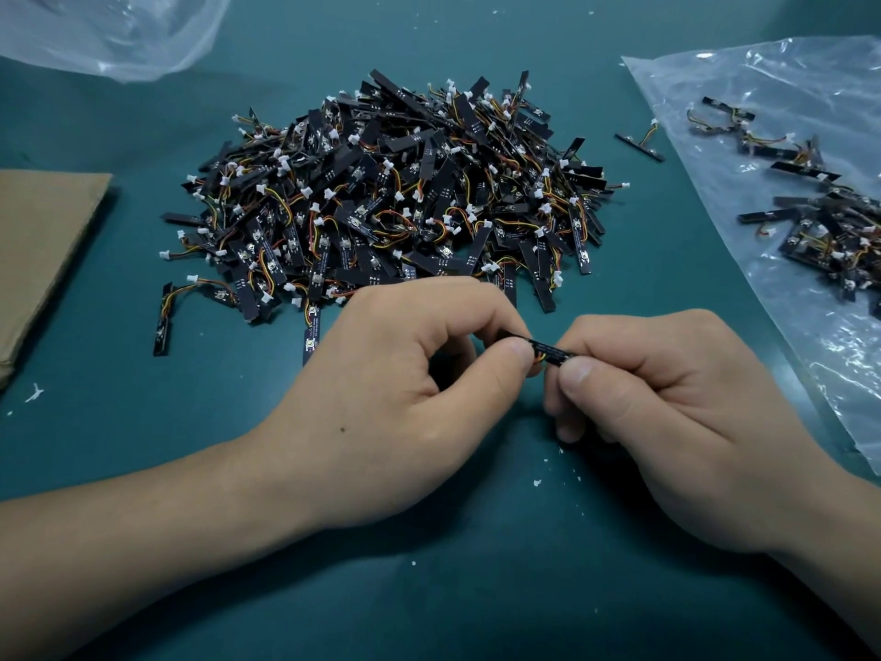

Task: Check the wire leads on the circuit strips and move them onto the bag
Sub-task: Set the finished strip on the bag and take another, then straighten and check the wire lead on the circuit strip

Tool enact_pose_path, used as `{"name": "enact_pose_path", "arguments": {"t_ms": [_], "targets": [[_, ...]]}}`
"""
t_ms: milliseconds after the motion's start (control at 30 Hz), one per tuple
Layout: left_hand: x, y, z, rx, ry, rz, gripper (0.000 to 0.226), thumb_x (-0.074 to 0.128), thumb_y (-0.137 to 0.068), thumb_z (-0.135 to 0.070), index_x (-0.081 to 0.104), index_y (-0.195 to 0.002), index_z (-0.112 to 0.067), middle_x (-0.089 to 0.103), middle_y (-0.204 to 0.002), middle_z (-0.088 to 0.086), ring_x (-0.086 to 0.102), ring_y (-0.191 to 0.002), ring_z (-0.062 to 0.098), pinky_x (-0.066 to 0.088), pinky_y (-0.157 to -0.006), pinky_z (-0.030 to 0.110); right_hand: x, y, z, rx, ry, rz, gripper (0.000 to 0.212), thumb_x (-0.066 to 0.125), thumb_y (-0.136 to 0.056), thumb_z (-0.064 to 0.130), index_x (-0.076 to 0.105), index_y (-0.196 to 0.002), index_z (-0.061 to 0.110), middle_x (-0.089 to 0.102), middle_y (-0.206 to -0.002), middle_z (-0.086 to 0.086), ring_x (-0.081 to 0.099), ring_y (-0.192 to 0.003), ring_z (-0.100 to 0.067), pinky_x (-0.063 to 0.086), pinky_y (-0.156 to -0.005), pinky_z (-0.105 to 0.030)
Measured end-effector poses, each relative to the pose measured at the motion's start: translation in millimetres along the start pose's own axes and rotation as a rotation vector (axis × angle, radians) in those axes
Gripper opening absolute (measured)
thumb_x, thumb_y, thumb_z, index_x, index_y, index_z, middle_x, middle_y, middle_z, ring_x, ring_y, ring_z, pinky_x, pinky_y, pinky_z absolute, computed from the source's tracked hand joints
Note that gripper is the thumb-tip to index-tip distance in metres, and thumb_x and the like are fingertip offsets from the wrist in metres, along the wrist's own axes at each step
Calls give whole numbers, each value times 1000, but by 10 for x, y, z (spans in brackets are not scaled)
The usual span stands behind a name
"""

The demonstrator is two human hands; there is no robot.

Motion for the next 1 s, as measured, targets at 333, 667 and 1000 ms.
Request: {"name": "enact_pose_path", "arguments": {"t_ms": [333,667,1000], "targets": [[8,7,38,-11,124,17,22,57,-91,-22,63,-71,-16,62,-67,12,56,-62,34,44,-56,45,16,12,-11,-44,14,57,34,46,-97,40,65,-76,20,60,-61,-4,56,-57,-22,44,-56,-41],[-55,-45,95,-46,281,-74,18,51,-96,-29,63,-100,-15,66,-87,5,60,-68,23,48,-62,27,-147,17,-38,-73,-173,-209,34,46,-103,37,58,-76,21,56,-63,-1,47,-47,-16,37,-46,-27],[-29,-36,91,-37,192,-59,48,45,-100,-35,48,-60,-10,49,-53,10,45,-49,20,38,-50,29,-392,29,-283,73,-318,-563,17,59,-101,38,66,-88,31,70,-80,-2,55,-54,-21,40,-48,-25]]}}
Point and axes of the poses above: each hand's wrist, its own y-axis away from the middle knuckle, its own x-axis out of the palm, z = x × y, the point moved 7 cm from there along -y, towards the middle knuckle
